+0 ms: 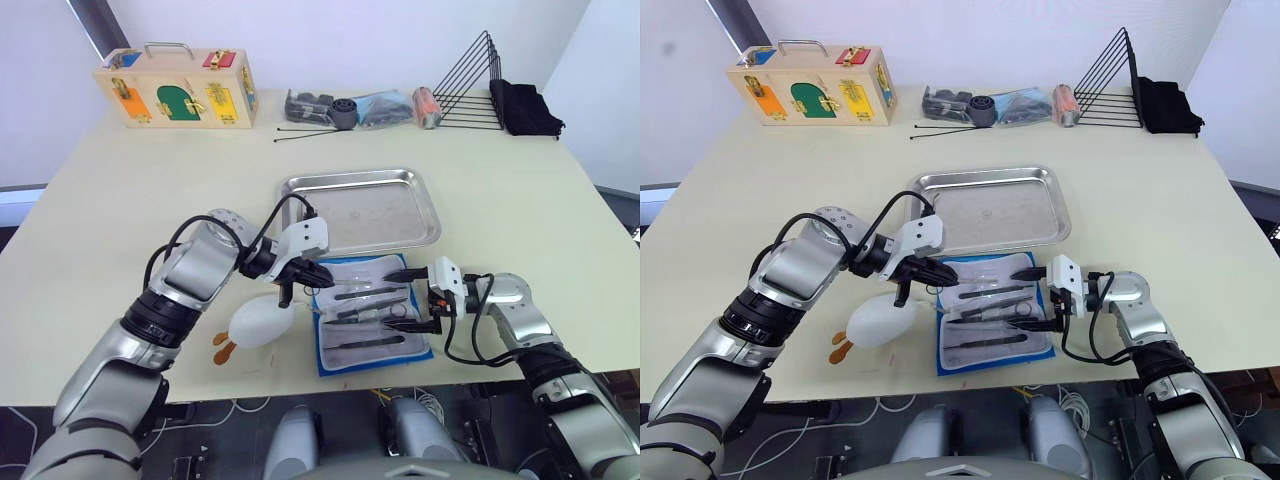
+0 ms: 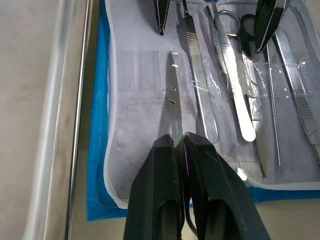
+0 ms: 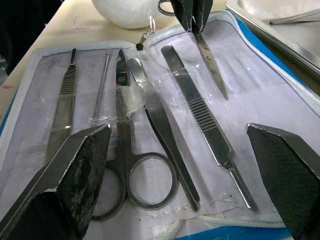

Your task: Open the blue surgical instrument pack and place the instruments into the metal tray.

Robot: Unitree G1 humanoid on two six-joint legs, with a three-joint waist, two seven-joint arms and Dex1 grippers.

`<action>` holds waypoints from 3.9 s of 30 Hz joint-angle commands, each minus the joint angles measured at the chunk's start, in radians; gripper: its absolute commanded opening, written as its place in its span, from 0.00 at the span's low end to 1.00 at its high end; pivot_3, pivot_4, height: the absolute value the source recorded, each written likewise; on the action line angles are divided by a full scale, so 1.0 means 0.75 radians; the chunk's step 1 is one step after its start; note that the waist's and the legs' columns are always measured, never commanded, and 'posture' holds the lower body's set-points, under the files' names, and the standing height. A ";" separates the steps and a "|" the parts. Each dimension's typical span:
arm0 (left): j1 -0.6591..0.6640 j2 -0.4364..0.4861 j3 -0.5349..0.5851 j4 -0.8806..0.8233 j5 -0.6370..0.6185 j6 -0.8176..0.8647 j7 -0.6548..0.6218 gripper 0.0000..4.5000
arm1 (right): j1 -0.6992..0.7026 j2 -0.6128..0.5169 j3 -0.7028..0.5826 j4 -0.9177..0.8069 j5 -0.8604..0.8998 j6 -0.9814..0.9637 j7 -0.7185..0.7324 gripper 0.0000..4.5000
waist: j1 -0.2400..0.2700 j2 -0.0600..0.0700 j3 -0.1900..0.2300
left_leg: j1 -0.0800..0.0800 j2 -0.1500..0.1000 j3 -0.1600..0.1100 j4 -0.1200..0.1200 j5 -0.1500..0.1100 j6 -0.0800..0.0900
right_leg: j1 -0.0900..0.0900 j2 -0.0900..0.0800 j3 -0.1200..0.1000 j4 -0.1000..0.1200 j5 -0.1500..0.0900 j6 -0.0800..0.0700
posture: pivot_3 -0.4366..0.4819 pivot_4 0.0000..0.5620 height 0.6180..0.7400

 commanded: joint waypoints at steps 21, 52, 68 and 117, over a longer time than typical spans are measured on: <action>-0.024 0.188 0.036 -0.048 -0.021 -0.032 -0.143 0.01 | 0.065 0.024 0.096 0.117 -0.109 0.039 -0.028 1.00 | -0.007 0.000 0.000 | 0.000 0.000 0.000 0.000 0.000 0.000 | 0.000 0.001 0.000 0.000 0.000 0.000 | 0.48 0.27 1.00; 0.037 -0.151 0.506 -0.185 -0.287 0.432 0.636 0.01 | 0.067 0.017 0.106 0.114 -0.111 0.047 -0.006 1.00 | -0.005 -0.003 -0.001 | 0.001 0.001 -0.005 0.000 0.000 0.000 | 0.000 0.000 0.000 0.001 0.000 0.000 | 0.48 0.27 1.00; -0.036 -0.691 0.541 0.087 0.041 0.290 1.561 0.01 | 0.075 0.030 0.103 0.105 -0.103 0.054 -0.018 1.00 | -0.007 -0.004 -0.001 | 0.001 0.000 -0.006 0.000 0.000 -0.001 | 0.001 -0.002 0.000 0.001 0.001 0.000 | 0.48 0.27 1.00; 0.071 -0.870 0.545 0.006 -0.024 0.126 1.618 0.92 | 0.081 0.064 0.110 0.115 -0.108 0.042 -0.039 1.00 | -0.008 -0.004 -0.002 | 0.001 -0.001 -0.005 -0.003 0.004 -0.008 | 0.001 -0.001 -0.002 0.000 0.001 0.000 | 0.48 0.27 1.00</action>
